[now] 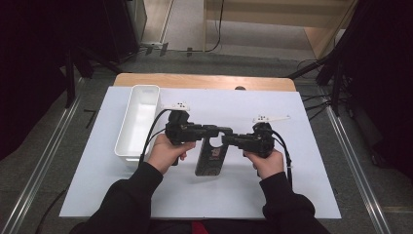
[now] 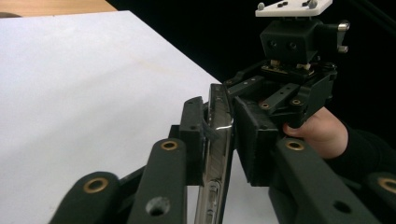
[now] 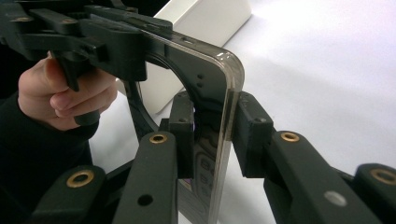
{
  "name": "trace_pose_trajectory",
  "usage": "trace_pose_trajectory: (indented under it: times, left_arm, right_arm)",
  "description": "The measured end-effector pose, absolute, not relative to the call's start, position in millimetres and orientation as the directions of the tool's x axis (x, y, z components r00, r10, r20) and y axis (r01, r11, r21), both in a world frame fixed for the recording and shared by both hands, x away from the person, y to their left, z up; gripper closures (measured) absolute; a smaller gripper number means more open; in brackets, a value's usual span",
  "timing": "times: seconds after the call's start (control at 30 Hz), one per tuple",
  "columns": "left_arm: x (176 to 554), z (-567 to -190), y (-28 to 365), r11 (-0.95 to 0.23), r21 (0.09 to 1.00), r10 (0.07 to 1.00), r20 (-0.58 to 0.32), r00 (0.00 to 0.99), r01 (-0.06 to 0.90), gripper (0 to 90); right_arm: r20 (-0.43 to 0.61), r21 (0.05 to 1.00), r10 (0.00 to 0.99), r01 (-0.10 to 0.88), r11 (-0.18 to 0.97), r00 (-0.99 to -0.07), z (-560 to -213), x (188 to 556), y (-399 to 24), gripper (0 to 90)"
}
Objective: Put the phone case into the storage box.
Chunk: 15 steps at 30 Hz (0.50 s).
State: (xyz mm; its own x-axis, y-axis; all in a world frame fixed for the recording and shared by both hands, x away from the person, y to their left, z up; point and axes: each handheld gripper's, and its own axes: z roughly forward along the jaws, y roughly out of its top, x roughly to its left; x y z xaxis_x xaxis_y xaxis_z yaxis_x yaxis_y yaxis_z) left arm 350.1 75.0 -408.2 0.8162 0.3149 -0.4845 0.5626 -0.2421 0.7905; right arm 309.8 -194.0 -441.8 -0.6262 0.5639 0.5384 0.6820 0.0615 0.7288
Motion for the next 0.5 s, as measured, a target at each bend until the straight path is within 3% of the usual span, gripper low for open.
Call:
trace_pose_trajectory:
  times: [0.3,0.5]
  left_arm:
    - [349.4,-407.8,72.6,-0.265,0.781,0.339,-0.473,0.813,0.565,47.2]
    - [347.4,-408.7,68.8,-0.289,0.769,0.360,-0.464,0.809,0.570,41.2]
  right_arm:
    - [0.537,0.730,0.575,0.681,0.049,-0.617,-439.5,310.2,-198.1,70.6]
    - [0.537,0.729,0.585,0.683,0.039,-0.608,-437.9,310.6,-202.1,70.6]
